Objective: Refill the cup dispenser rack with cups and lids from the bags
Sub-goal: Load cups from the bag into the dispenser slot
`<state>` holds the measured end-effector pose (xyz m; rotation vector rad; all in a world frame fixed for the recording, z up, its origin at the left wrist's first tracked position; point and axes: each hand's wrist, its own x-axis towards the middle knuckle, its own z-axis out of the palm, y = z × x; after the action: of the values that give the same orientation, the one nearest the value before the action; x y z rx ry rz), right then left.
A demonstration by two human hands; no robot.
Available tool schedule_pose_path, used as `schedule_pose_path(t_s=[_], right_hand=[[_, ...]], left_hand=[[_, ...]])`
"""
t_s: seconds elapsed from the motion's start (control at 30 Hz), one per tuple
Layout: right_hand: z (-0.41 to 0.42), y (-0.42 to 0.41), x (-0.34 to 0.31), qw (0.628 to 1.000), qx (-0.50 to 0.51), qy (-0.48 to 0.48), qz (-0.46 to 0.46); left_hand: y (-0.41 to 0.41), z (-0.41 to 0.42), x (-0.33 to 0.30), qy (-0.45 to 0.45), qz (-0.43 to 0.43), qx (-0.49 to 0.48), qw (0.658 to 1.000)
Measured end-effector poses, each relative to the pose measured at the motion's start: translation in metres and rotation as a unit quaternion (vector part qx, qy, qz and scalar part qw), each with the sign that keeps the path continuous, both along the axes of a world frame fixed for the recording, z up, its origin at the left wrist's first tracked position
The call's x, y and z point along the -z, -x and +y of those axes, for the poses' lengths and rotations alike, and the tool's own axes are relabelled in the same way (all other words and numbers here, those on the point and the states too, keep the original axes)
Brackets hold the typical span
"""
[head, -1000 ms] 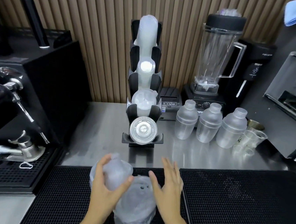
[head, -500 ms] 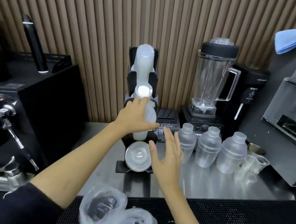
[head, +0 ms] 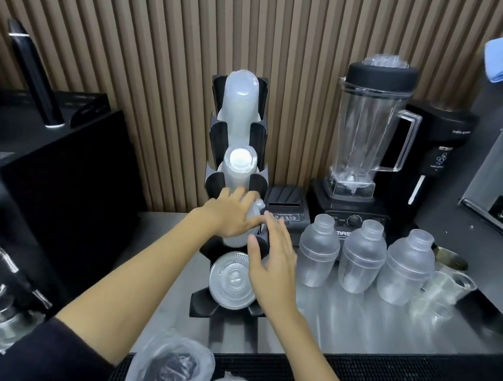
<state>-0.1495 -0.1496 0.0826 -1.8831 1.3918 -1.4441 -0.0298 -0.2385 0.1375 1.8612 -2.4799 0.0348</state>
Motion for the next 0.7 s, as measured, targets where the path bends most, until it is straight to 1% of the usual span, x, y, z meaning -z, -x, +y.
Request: schedule_pose_path(t_s=[0.07,0.1,0.17,0.27,0.33,0.43,0.47,0.5,0.57,0.6,0.63,0.67,0.7], right_hand=[[-0.002,-0.001,0.000,1.000,-0.004,0.002,0.003],[-0.003,-0.002,0.001,1.000,-0.005,-0.001,0.006],[-0.002,-0.001,0.001,1.000,-0.007,-0.007,0.016],[0.010,0.005,0.001,0.999,-0.015,-0.017,0.027],[0.025,0.013,0.007,0.999,-0.019,-0.020,0.025],[0.057,0.023,0.023,0.999,0.001,-0.037,-0.008],[0.066,0.026,0.029,0.999,0.007,-0.040,-0.022],[0.077,0.029,0.036,0.998,0.009,-0.046,-0.029],[0.096,0.033,0.052,0.996,0.005,-0.081,-0.037],[0.103,0.035,0.060,0.993,-0.006,-0.109,-0.042],[0.110,0.036,0.068,0.989,-0.016,-0.140,-0.044],[0.115,0.037,0.076,0.985,-0.020,-0.166,-0.033],[0.120,0.038,0.084,0.982,-0.022,-0.187,-0.010]], left_hand=[[0.000,-0.006,0.004,-0.013,-0.060,-0.003,0.998],[0.002,-0.007,0.006,-0.004,-0.073,-0.010,0.997],[0.010,-0.005,0.006,0.012,-0.081,-0.020,0.996],[0.016,0.013,-0.003,0.018,-0.031,-0.057,0.998],[0.013,0.022,0.001,0.077,-0.017,-0.069,0.995],[0.014,0.050,0.000,0.201,-0.007,-0.043,0.979],[0.013,0.061,-0.004,0.239,0.012,-0.023,0.971],[0.012,0.077,-0.005,0.276,0.049,0.003,0.960],[0.010,0.121,0.000,0.318,0.166,0.045,0.932],[0.011,0.148,0.007,0.301,0.217,0.060,0.927],[0.013,0.174,0.019,0.262,0.236,0.074,0.933],[0.014,0.195,0.033,0.200,0.224,0.082,0.950],[0.015,0.210,0.050,0.115,0.190,0.076,0.972]])
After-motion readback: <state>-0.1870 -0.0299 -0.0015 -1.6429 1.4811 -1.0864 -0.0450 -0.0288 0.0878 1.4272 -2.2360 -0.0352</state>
